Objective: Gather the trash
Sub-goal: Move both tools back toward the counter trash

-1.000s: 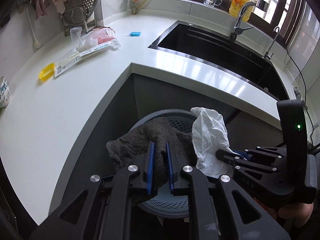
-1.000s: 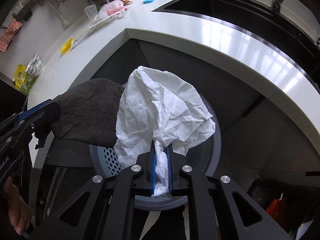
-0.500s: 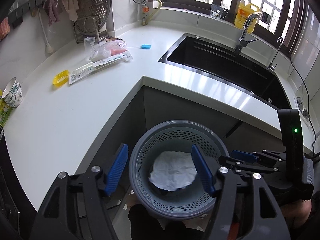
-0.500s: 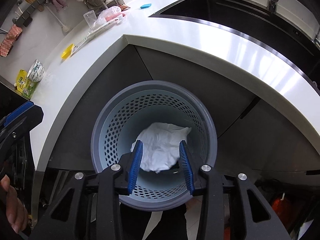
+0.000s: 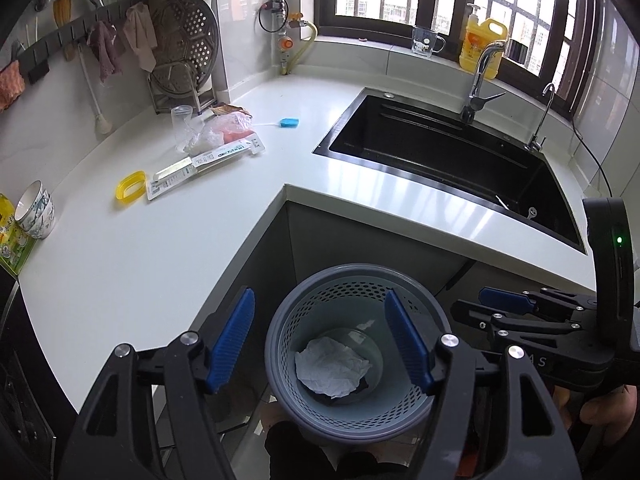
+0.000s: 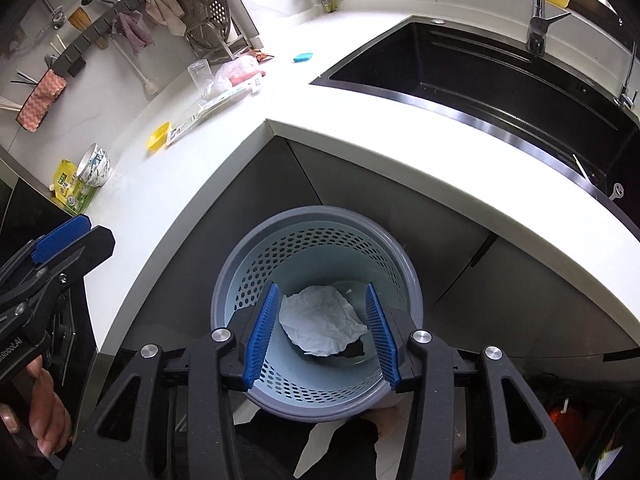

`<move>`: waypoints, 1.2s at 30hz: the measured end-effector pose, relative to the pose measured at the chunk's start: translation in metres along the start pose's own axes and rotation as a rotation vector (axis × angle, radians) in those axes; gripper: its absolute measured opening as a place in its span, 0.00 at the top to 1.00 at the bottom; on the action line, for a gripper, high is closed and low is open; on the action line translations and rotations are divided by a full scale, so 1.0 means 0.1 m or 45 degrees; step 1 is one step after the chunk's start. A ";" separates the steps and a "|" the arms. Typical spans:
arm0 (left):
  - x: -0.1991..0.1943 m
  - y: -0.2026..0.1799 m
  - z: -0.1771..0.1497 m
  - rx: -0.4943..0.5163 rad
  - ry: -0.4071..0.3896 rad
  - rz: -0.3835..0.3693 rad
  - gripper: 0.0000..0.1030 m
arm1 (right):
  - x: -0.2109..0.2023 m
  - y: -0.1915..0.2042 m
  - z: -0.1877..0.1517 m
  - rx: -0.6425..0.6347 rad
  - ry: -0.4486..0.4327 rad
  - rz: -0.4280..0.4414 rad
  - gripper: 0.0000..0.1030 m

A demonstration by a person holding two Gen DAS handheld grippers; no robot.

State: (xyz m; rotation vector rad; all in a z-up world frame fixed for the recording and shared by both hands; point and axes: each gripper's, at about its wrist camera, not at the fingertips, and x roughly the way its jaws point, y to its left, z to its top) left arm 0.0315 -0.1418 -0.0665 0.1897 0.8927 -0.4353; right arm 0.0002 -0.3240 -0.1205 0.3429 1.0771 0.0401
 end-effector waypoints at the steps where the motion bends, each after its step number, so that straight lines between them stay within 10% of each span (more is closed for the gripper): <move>1: 0.00 0.01 0.00 -0.002 0.002 0.003 0.36 | -0.02 0.01 0.01 -0.004 -0.001 0.003 0.56; 22: -0.29 0.66 0.26 -0.126 -0.072 0.093 0.31 | -0.22 0.12 0.41 0.047 -0.119 0.026 0.53; 36: 0.06 2.01 0.82 -0.238 -0.098 0.255 0.26 | 0.44 0.91 1.31 0.031 -0.110 0.105 0.51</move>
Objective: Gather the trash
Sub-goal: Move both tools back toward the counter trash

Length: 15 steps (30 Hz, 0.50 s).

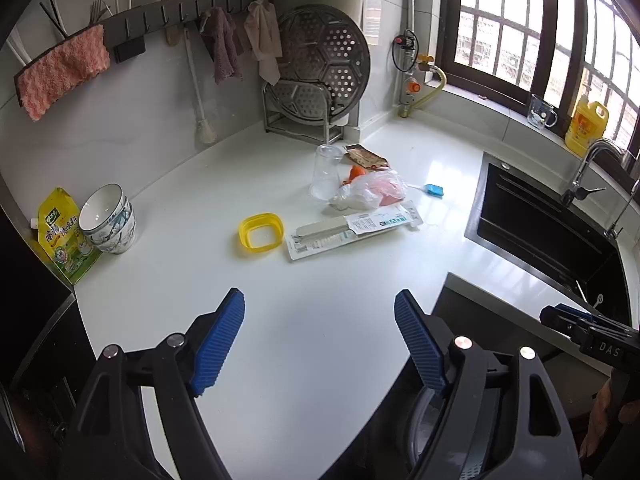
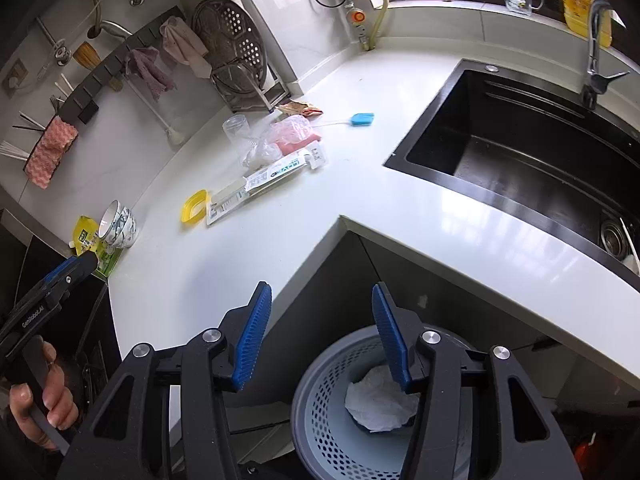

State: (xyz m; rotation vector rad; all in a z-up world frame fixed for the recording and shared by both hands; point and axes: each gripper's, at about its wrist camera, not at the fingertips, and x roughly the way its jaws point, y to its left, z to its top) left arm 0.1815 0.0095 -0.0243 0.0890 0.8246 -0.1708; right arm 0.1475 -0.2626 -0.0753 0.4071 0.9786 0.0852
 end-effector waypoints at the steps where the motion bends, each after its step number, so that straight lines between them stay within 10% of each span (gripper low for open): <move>1: 0.08 0.08 0.05 -0.006 0.004 0.005 0.26 | 0.09 0.07 0.06 0.002 0.008 0.002 0.51; 15: 1.31 0.98 0.44 0.000 0.122 0.006 0.25 | 1.36 0.80 0.55 0.109 0.144 0.019 0.50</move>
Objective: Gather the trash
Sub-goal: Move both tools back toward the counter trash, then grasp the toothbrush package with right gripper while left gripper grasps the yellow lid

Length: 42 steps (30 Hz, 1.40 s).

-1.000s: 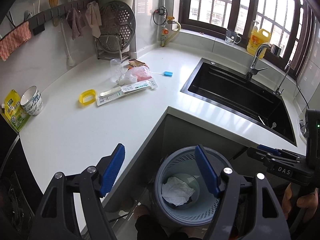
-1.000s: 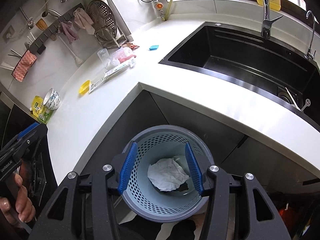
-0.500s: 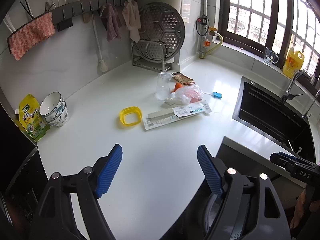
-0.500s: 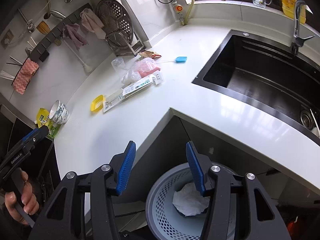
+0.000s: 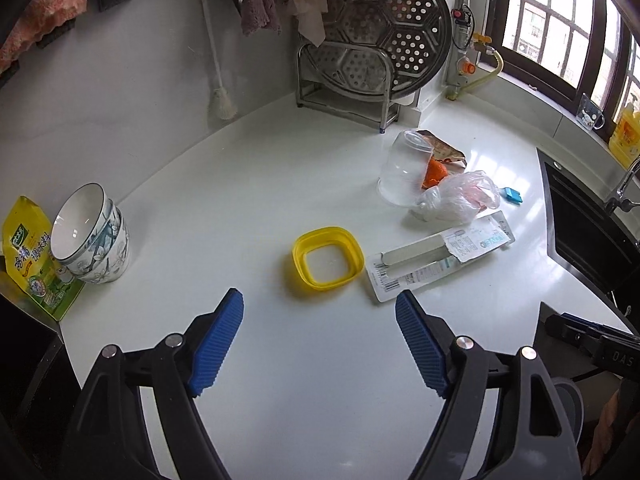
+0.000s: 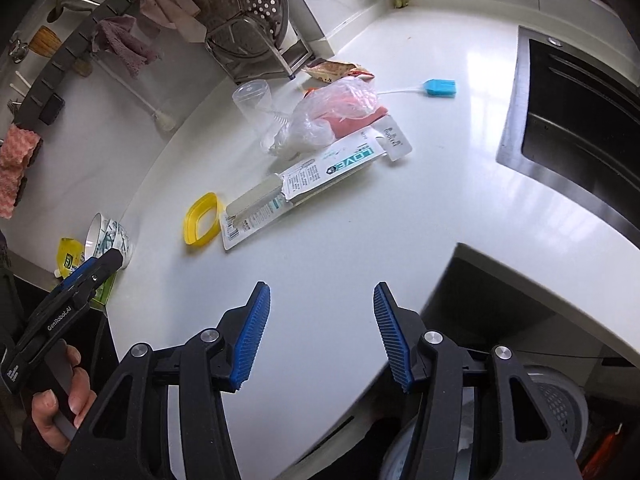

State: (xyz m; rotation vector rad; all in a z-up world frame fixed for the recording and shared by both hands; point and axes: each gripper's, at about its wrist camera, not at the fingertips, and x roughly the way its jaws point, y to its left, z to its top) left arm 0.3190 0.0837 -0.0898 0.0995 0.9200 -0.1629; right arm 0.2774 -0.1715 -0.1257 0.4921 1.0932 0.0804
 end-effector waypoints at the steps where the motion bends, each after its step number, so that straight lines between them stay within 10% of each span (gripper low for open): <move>1: 0.08 0.05 0.02 0.000 0.011 -0.004 0.25 | 0.08 0.04 0.04 0.012 0.006 0.004 0.50; 27: 1.13 0.47 0.25 -0.006 0.098 -0.100 0.25 | 0.98 0.03 0.60 0.489 -0.077 -0.128 0.48; 40: 1.21 0.56 0.27 -0.032 0.092 -0.096 0.25 | 1.12 0.14 0.76 0.472 -0.127 -0.225 0.47; 42: 1.22 0.55 0.27 -0.030 0.091 -0.093 0.25 | 1.15 0.16 0.77 0.451 -0.119 -0.224 0.59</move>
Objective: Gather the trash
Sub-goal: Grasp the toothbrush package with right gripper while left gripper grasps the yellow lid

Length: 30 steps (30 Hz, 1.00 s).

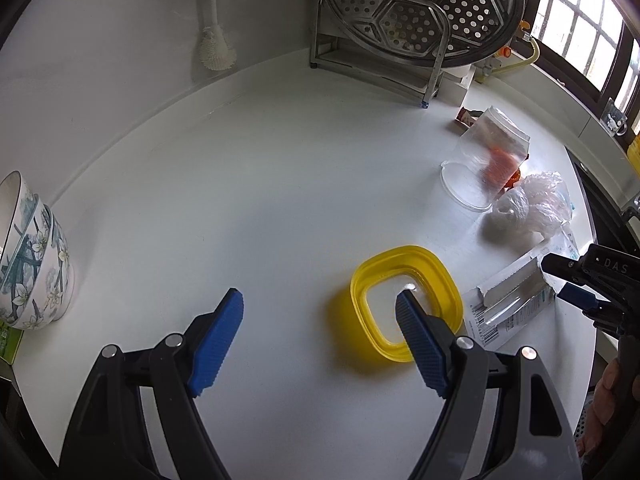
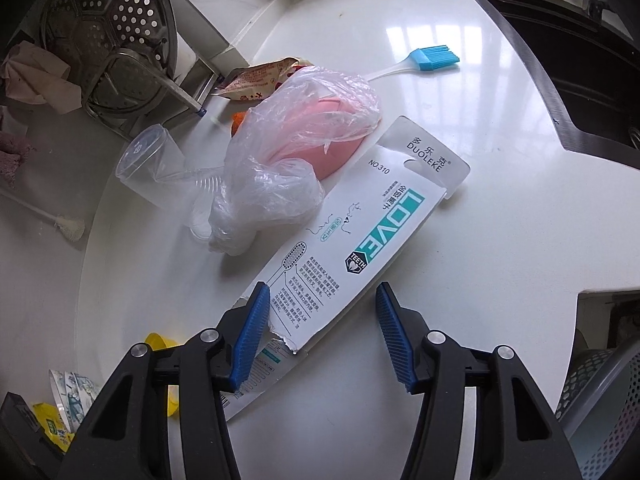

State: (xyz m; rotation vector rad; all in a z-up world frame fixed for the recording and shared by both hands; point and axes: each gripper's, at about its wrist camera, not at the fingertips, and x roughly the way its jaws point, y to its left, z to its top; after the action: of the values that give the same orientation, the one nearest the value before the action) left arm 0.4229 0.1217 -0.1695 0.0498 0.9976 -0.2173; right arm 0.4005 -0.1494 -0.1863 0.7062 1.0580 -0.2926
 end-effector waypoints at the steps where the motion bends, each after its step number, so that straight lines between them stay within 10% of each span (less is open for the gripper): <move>1: 0.01 0.00 0.00 -0.002 0.001 0.000 0.25 | 0.00 0.00 0.00 -0.007 -0.003 0.003 0.59; 19: 0.28 -0.09 -0.01 -0.024 0.055 -0.030 0.27 | -0.26 -0.38 -0.02 -0.034 -0.042 0.102 0.86; 28: 0.25 -0.19 -0.05 -0.008 0.068 -0.058 0.88 | -0.44 -0.47 -0.10 -0.090 -0.065 0.088 0.93; 30: 0.23 -0.21 -0.07 -0.011 0.074 -0.070 0.89 | -0.46 -0.48 -0.11 -0.096 -0.059 0.095 0.95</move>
State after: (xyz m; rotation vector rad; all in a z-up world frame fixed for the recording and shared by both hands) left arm 0.4248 0.0985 -0.1918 0.0210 1.0582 -0.2627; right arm 0.3450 -0.1826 -0.1678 0.6667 0.9912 -0.2026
